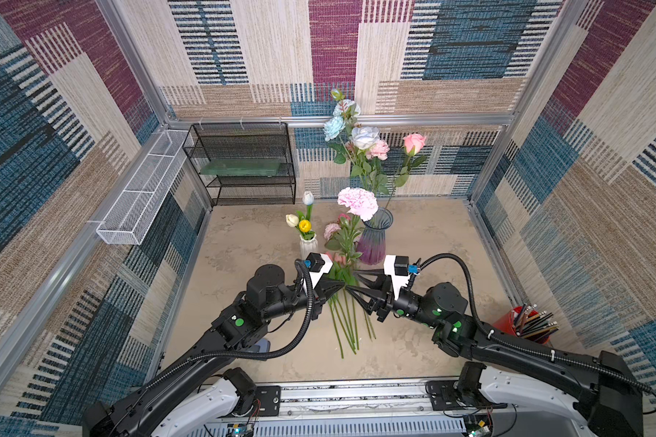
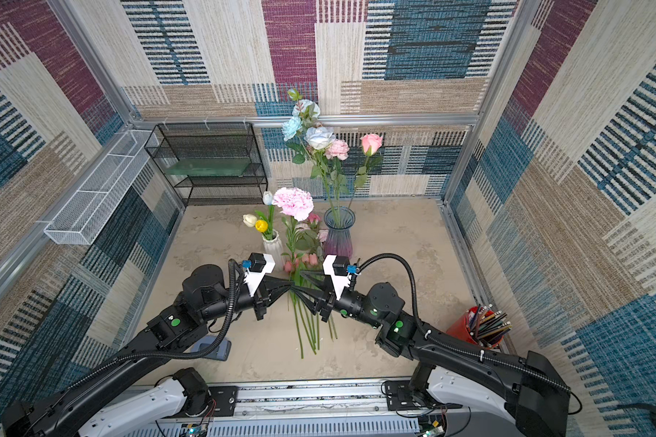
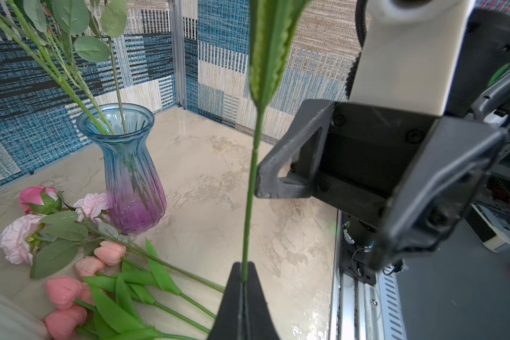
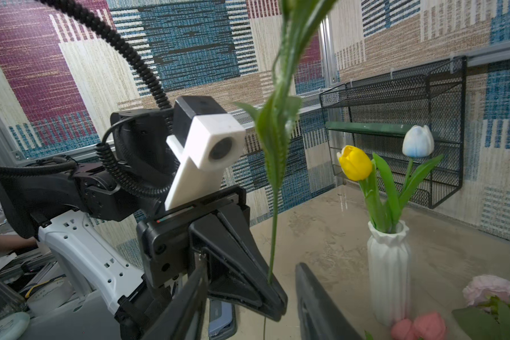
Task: Pick out pink flowers from the vase
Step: Pick up the flower from the vase.
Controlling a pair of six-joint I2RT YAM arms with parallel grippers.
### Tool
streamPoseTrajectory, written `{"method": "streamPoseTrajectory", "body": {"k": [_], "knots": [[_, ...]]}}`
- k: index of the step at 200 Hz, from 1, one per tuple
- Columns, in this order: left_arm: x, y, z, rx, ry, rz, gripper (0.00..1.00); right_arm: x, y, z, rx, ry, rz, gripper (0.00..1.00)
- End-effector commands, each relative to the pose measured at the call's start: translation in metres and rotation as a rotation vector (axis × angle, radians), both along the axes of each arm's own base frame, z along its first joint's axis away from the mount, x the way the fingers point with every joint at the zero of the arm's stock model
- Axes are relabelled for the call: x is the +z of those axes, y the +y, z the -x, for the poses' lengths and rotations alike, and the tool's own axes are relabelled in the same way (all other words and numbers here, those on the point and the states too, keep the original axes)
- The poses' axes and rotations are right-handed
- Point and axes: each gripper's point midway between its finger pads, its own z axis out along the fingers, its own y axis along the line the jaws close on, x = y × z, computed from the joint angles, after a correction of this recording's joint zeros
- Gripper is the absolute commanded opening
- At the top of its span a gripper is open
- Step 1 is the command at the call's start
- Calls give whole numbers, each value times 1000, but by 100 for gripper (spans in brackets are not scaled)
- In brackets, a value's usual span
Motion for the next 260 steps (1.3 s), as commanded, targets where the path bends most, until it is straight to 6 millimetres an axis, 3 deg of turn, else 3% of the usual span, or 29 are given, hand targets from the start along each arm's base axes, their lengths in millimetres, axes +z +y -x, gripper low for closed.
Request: {"method": "streamPoseTrajectory", "body": {"k": [1, 88, 148, 209, 260], "knots": [[11, -2, 2, -11, -8, 52, 0, 19, -1, -9, -34, -15, -66, 48], [12, -1, 0, -3, -12, 55, 0, 17, 17, -24, 2, 30, -62, 31], [12, -2, 1, -8, -14, 53, 0, 18, 20, -21, 27, 22, -59, 0], [13, -1, 1, -4, -8, 42, 0, 19, 17, -24, 5, 11, -47, 0], [10, 2, 5, -6, 3, 27, 22, 12, 7, -35, -48, 27, -22, 0]]}}
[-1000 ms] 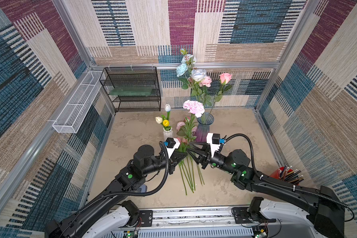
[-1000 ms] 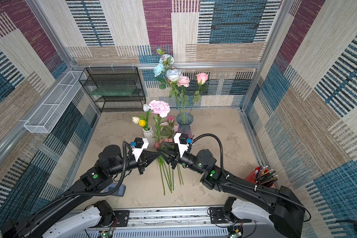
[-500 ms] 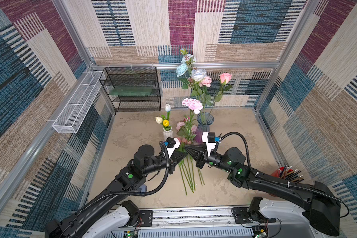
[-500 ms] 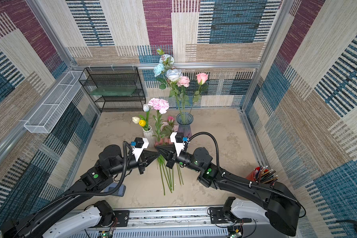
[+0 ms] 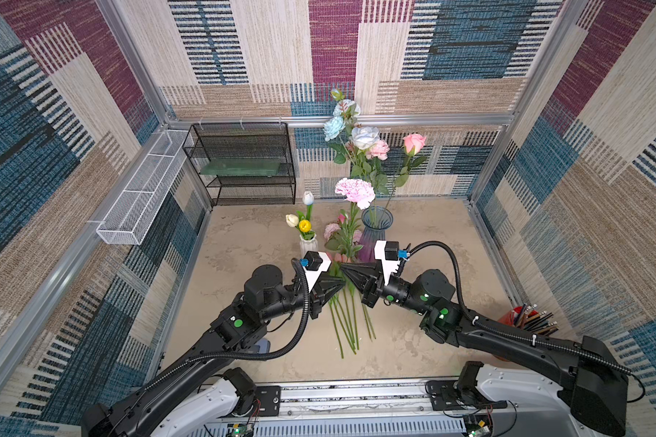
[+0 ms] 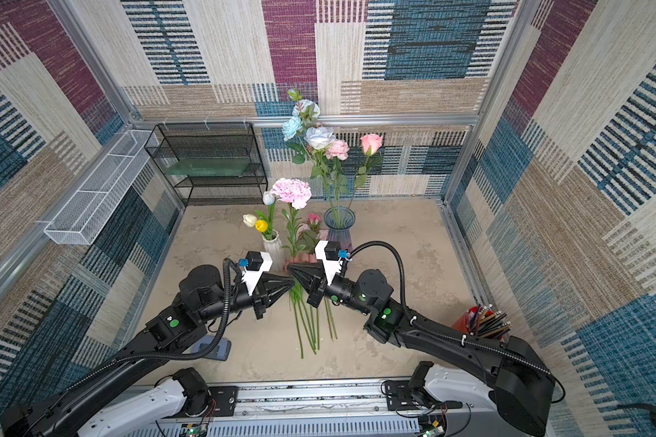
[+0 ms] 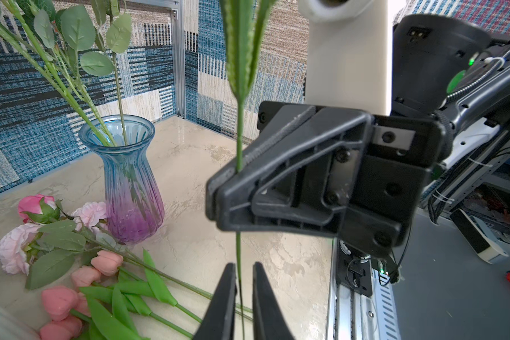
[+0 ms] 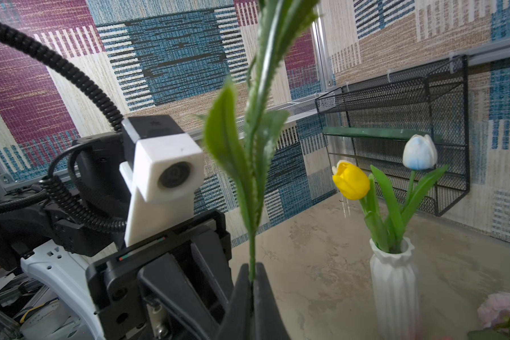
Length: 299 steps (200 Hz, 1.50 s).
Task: Pick out pink flowers from the vase
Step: Pick up the flower from the vase, then place the flower at the center of the board.
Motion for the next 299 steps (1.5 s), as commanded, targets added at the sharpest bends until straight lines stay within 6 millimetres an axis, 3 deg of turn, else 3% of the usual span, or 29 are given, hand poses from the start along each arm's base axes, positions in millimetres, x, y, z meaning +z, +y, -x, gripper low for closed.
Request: {"method": "streamPoseTrajectory", "body": {"k": [1, 42, 70, 111, 173, 242, 299], "knots": [[1, 1, 4, -10, 4, -5, 23, 1, -7, -7, -41, -4, 4, 0], [-8, 11, 14, -13, 14, -37, 32, -19, -19, -25, -104, 45, 55, 0], [-17, 23, 24, -3, 14, -77, 35, -46, -25, -40, -130, 115, 132, 0], [-23, 50, 44, 37, 28, -123, 38, -95, -36, -66, -199, 233, 276, 0], [-36, 87, 68, 109, 37, -133, 41, -172, -38, -112, -264, 562, 437, 0], [-39, 89, 70, 109, 24, -124, 41, -245, -38, -145, -394, 794, 567, 0], [-38, 89, 73, 97, 16, -112, 42, -280, -51, -155, -502, 878, 652, 2]]}}
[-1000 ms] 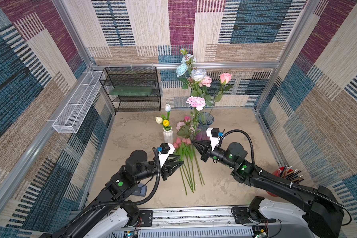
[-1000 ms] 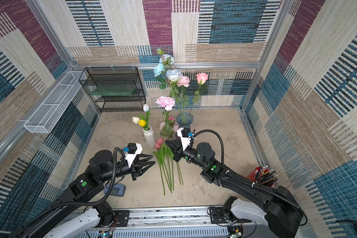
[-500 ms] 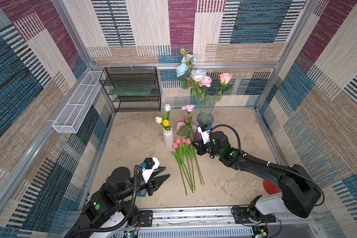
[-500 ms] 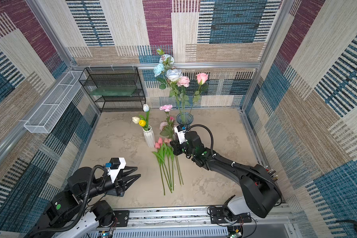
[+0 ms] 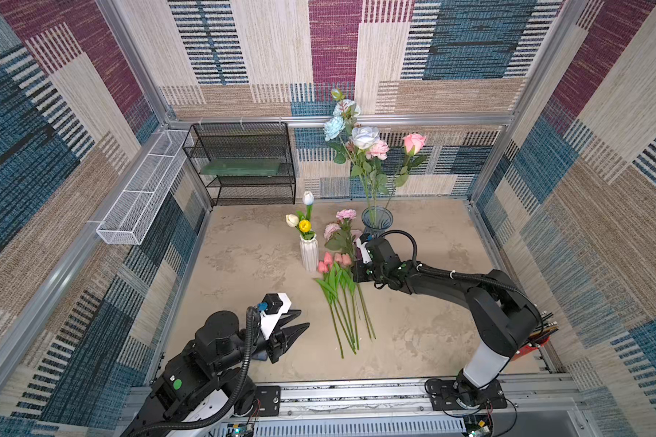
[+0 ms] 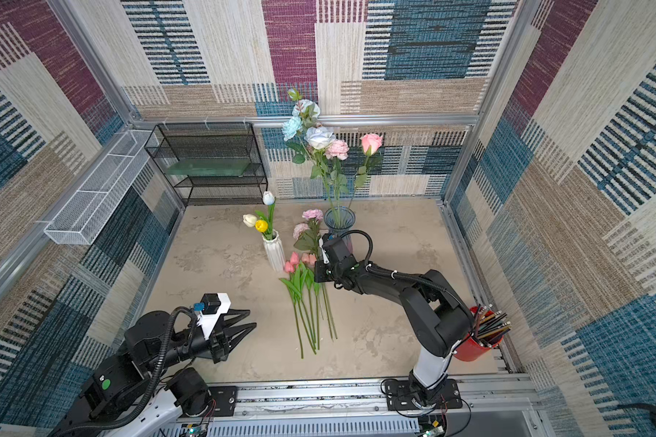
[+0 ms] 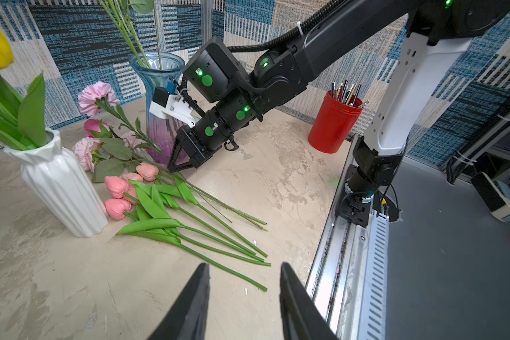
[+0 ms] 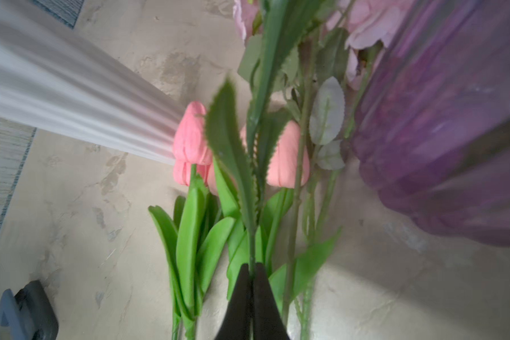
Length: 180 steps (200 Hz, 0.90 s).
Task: Pick out pink flowers from the vase
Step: Place the flower at the center of the board.
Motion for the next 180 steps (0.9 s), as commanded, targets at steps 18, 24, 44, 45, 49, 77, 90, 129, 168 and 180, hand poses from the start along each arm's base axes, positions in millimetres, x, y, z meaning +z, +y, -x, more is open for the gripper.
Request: {"method": "streamPoseTrajectory", "body": {"k": [18, 24, 44, 45, 49, 77, 90, 129, 168, 180], "knots": [[1, -3, 2, -25, -12, 5, 42, -24, -8, -1, -52, 59, 60, 3], [2, -3, 2, -25, -13, 6, 42, -27, -8, -1, -51, 65, 63, 4], [1, -3, 2, -27, -13, 5, 42, -32, -7, 0, -52, 77, 65, 6], [1, -3, 2, -27, -14, 5, 42, -32, -7, 0, -53, 77, 64, 6], [1, -3, 2, -26, -14, 5, 42, -32, -7, 0, -53, 75, 62, 7], [1, -3, 3, -28, -15, 5, 42, -24, -4, 0, -52, 61, 49, 12], [1, -3, 2, -27, -16, 3, 42, -20, -4, -1, -54, 55, 44, 17], [1, -3, 2, -26, -17, 3, 42, -1, -5, 0, -61, 19, 34, 28], [3, -3, 2, -28, -18, 9, 42, 40, -9, 4, -73, -65, 19, 36], [3, -3, 1, -18, -20, 8, 42, 59, -10, 7, -60, -109, 5, 36]]}}
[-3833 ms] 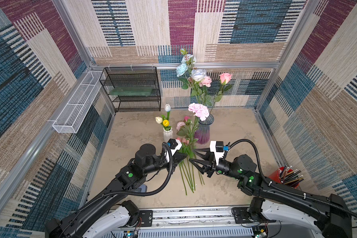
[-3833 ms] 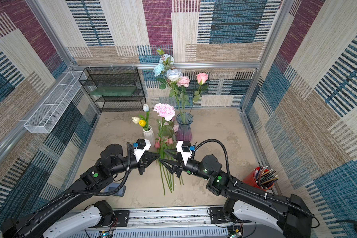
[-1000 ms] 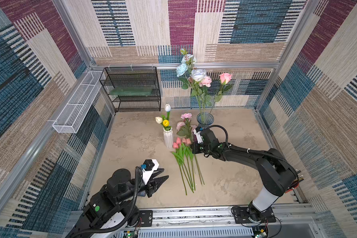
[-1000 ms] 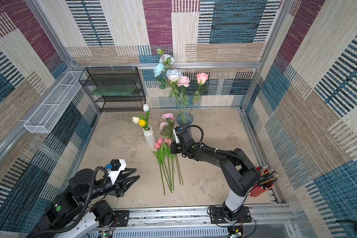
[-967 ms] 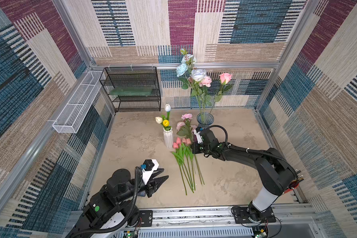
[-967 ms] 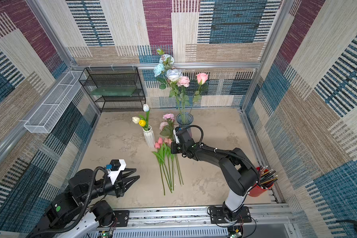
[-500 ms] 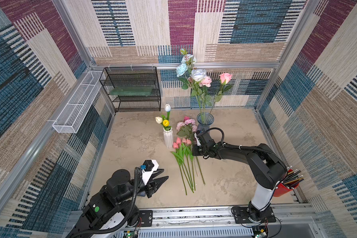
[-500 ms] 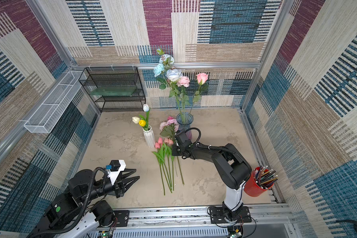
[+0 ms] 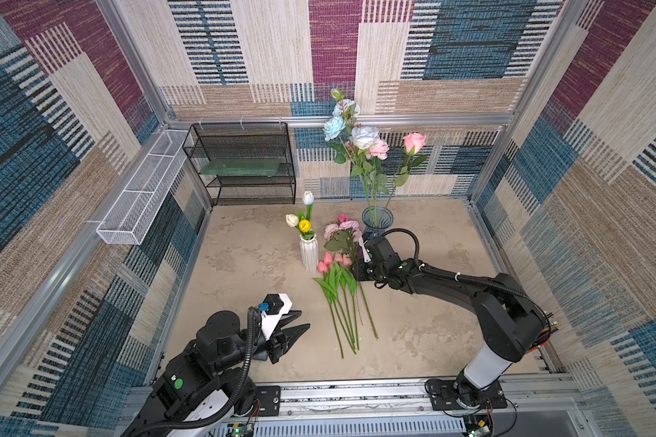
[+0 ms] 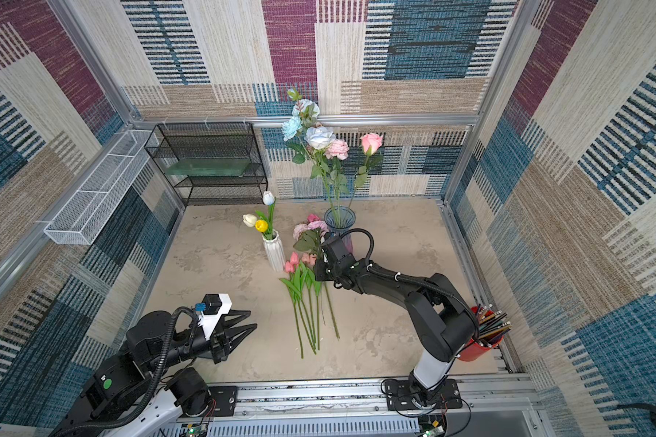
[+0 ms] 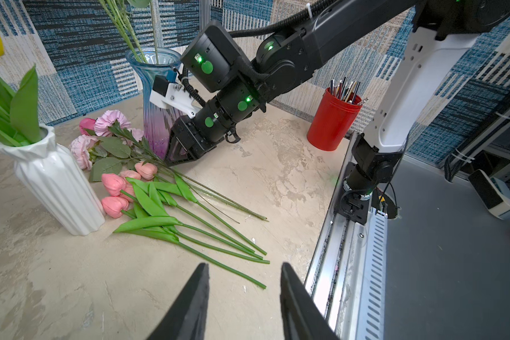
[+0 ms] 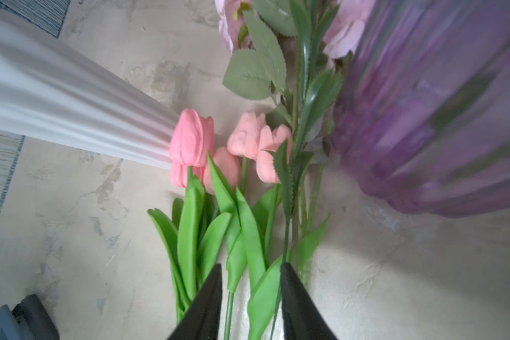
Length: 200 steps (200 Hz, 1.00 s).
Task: Pick out pink flowers from the vase
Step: Place the flower at the center of the board, then pick up the flower from the vase.
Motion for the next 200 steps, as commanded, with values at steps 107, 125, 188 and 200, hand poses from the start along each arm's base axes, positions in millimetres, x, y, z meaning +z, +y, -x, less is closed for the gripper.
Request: {"method": "streamPoseTrajectory", "body": {"k": [107, 125, 188, 200], "knots": [[13, -5, -12, 36, 26, 6, 42, 195, -106, 0, -99, -425, -333, 33], [1, -7, -21, 65, 79, -39, 42, 207, -127, -15, -116, -453, -365, 34], [-20, -6, -22, 63, 104, -94, 43, 218, -138, -70, -72, -481, -356, 49], [-21, -6, -21, 61, 98, -91, 43, 215, -138, -80, -61, -474, -357, 50]]}}
